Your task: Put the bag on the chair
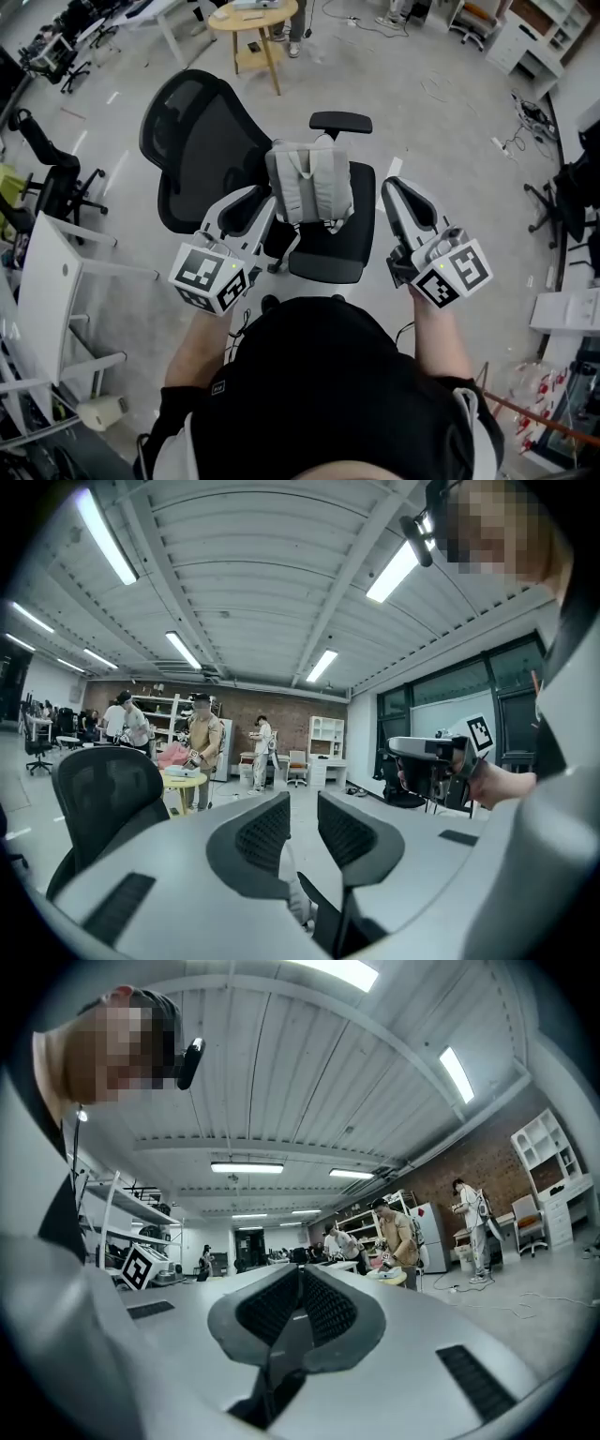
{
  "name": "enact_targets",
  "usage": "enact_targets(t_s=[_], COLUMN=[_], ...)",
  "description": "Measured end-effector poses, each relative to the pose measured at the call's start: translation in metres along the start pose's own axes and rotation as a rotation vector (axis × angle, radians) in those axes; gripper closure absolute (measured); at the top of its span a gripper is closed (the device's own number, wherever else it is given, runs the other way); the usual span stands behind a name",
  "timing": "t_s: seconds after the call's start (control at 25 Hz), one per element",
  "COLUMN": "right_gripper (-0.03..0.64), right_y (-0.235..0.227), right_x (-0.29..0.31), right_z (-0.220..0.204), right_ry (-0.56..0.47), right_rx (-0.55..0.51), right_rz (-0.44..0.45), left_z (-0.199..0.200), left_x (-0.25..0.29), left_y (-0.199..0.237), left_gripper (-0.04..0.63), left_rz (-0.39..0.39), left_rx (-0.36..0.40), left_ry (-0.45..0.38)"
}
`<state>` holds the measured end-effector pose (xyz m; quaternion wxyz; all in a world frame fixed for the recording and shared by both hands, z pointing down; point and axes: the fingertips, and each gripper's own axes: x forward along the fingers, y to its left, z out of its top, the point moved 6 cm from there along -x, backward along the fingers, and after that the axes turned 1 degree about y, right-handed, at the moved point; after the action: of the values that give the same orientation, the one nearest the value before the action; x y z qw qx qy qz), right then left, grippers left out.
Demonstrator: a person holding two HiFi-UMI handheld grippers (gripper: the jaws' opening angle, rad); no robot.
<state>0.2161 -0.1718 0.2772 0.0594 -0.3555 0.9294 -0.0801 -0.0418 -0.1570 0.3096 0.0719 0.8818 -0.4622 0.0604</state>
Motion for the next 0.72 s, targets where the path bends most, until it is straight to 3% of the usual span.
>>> enact_targets(t_s=[0.36,0.56,0.72], right_gripper=[0.586,0.588,0.588], right_y=[0.055,0.072,0.063], right_x=[0.051,0.060,0.061], right_z=[-0.044,-0.050,-0.054], right_ry=[0.041,0.070,0.077], right_rx=[0.087,0.025,-0.004], right_rz=[0.010,0.027,-0.008], left_z=[-0.015,-0.021,-0.026], left_x=[-0.039,-0.045,-0.042], left_y=[0.048,0.055,0.065], left_gripper=[0.520,0.540,0.549], left_rz=[0.029,0.044,0.063], left_rx=[-0.016,-0.006,-0.001], left_ry=[-0.018,-0.035,-0.028])
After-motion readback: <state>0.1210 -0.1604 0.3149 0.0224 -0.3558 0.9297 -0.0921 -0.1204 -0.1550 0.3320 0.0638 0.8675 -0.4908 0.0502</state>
